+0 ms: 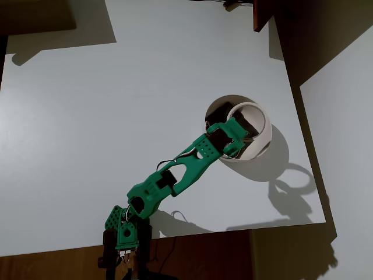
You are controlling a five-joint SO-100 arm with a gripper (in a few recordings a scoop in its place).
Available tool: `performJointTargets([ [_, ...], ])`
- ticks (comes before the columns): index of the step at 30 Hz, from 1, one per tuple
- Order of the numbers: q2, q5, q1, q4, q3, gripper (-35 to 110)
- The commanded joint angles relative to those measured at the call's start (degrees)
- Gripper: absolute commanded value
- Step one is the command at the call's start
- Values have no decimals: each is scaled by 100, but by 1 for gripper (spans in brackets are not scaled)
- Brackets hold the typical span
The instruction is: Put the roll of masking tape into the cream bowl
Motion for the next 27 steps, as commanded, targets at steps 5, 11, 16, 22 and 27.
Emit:
performJointTargets([
  [5,-1081,-114,0,-352,-1195,-8],
  [11,-1591,-141,-35,-554,-1230,-8],
  [16,-1802,9,-9,-659,-1257,2],
  [22,-1714,316,88,-703,-1266,17],
  [27,-1468,633,114,-694,-1301,9],
])
